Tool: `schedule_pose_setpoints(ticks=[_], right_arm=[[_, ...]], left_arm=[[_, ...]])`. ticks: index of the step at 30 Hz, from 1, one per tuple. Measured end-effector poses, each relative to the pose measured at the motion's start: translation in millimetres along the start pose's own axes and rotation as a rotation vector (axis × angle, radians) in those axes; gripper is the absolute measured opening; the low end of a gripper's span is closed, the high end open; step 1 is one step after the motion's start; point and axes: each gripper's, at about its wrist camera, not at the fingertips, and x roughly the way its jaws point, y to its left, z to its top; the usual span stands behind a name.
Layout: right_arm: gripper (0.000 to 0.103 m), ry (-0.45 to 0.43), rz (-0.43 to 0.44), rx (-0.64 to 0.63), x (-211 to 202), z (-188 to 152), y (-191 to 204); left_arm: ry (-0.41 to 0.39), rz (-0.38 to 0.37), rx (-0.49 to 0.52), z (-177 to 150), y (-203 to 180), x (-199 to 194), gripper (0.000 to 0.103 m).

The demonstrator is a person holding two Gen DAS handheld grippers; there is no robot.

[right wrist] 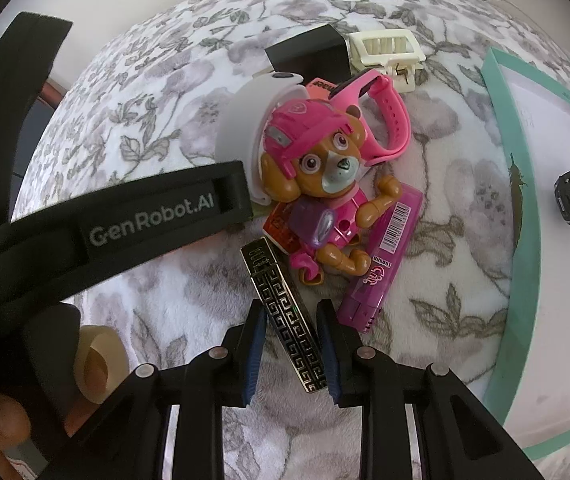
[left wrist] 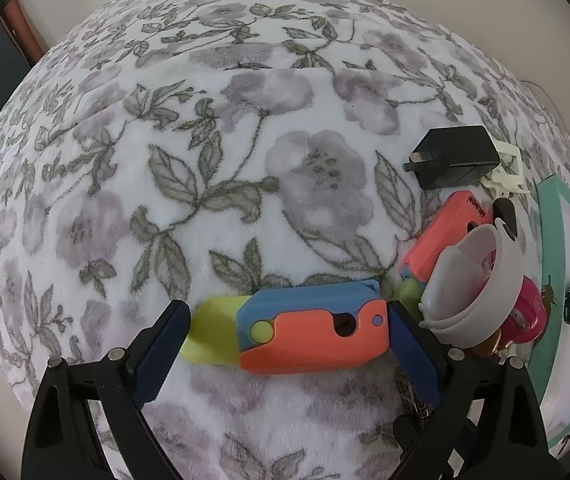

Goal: Organize rigid objects
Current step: 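Grasp the orange-blue toy knife with left tool while right tool grasps the gold bar, then carry the toy knife and gold bar into the tray and release them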

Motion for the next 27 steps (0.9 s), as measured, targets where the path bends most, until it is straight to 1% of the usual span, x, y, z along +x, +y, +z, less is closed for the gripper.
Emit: schedule_pose_setpoints(ticks=[2,7,12,20,23,27], right_arm=[[0.028,-0.001,-0.003,-0.004,0.4,-0.3,0.7],[0.029,0.0,-0.001,-0.006,0.8,-0.3,1.6],[0.029,-0.001,-0.011,-0.016,1.0,-0.3,2.6],[0.029,-0.001,-0.014,-0.02,1.4,-0.4,3.3],[0.029,0.0,-0.015,-0.02,1.4,-0.4,3.7],[0.025,-0.002,-0.036,-0.051,1.1,-1.3,9.5]], left_arm=[[0.001,0.0,0.009,-0.8,-1.0,-1.5,0.095],[-0.013,0.007,0.041,-3.0,-9.9,-9.3,0.087],[-0.028,0.002,0.072,-3.4,-19.0,-15.6,0.073],[-0.032,0.003,0.08,-2.2,-27.1,-19.2,0.072],[-0.032,-0.011,0.075,-3.0,-20.7,-19.3,0.072],[-0.027,-0.04,0.05,-2.7,-9.8,-21.7,0.072]])
